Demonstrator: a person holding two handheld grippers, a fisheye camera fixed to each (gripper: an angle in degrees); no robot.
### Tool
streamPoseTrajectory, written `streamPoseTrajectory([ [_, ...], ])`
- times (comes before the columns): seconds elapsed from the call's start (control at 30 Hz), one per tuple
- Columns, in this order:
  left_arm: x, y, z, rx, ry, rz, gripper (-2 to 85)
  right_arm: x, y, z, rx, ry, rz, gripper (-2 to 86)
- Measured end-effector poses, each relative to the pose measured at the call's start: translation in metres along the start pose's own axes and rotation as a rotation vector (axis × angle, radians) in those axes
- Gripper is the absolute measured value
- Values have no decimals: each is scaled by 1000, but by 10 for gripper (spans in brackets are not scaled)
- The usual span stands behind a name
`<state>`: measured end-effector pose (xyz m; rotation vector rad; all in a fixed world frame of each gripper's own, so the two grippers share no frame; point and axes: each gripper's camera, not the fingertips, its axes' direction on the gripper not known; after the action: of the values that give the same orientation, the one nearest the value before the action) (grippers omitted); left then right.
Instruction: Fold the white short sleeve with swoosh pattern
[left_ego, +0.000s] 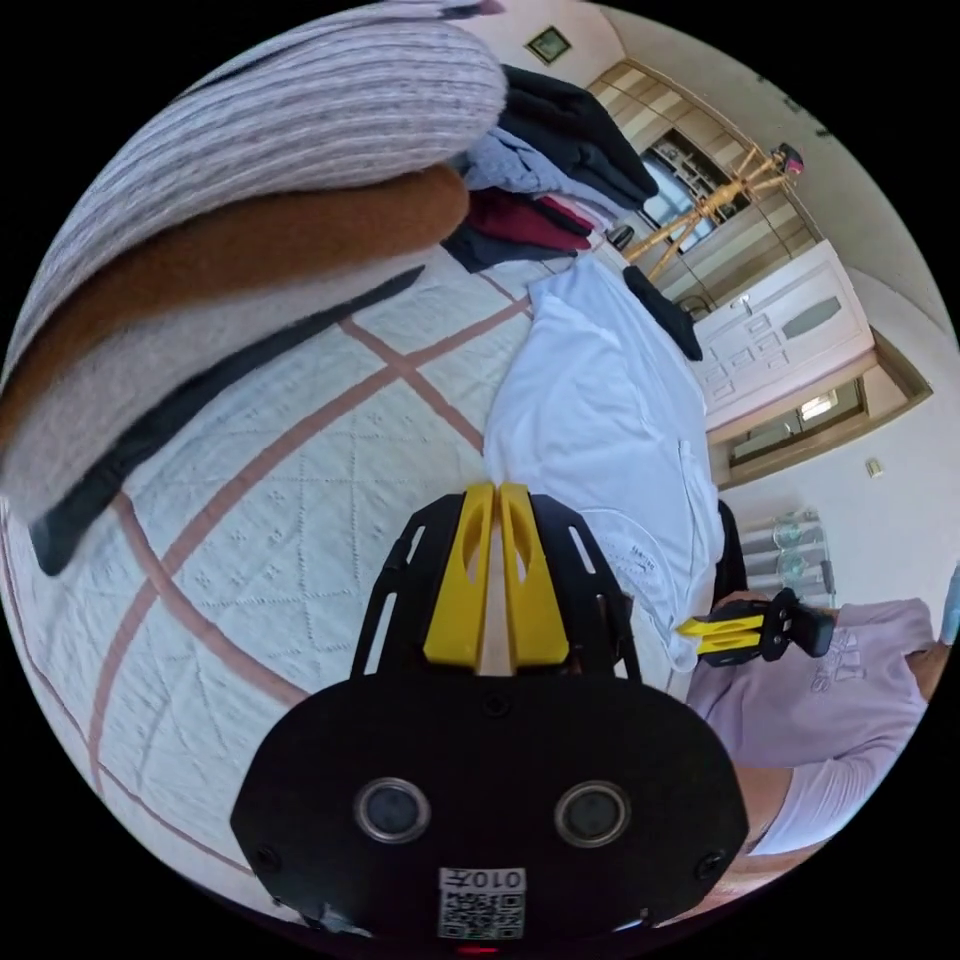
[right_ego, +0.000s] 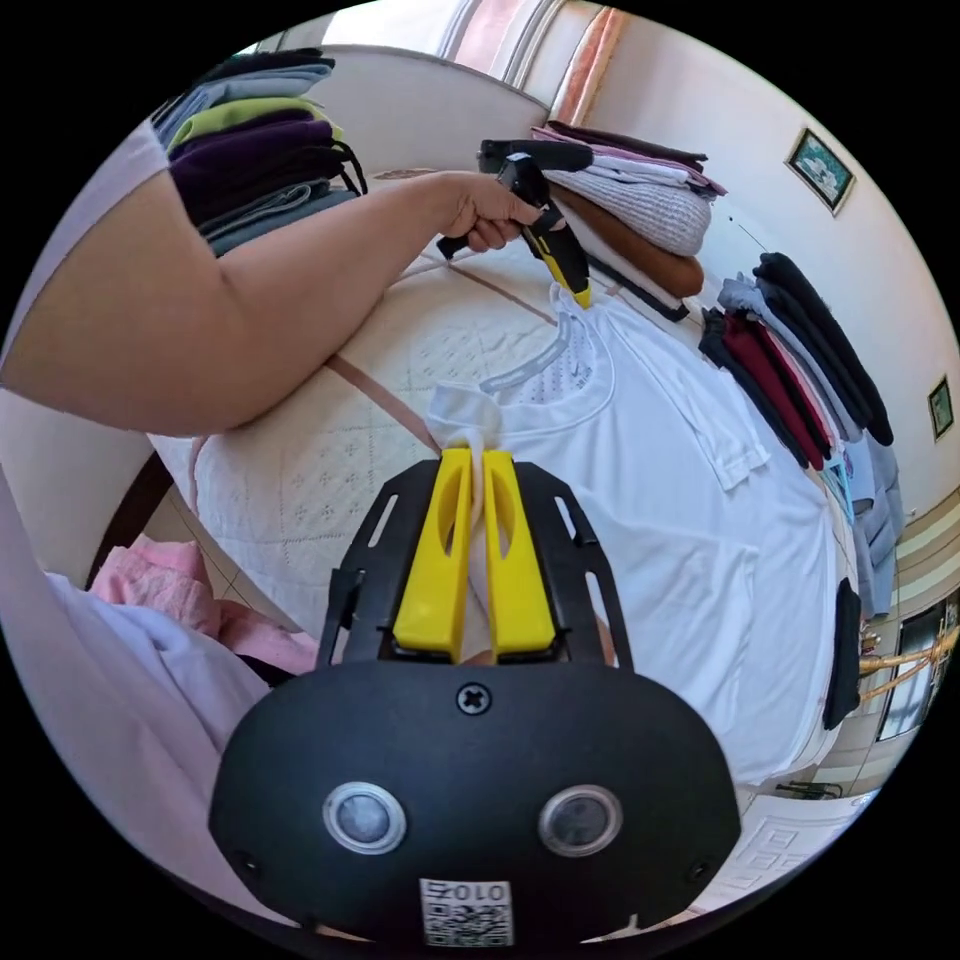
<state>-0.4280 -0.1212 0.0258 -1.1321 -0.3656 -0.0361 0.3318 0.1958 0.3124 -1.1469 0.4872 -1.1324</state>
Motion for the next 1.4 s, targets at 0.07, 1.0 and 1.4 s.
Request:
streamPoseTrajectory([
  [0.07,-8,5,-3,40,57,-55,-3,12,2,-8,8,-48,43,39],
  [1.0,309,-335,251,-464,-311,376,-2,422,320,-146,388,-542,990,41],
  [1.4,288,-362,396,-590,-397,259,3,472,367,-118,386,-690,1117,37],
])
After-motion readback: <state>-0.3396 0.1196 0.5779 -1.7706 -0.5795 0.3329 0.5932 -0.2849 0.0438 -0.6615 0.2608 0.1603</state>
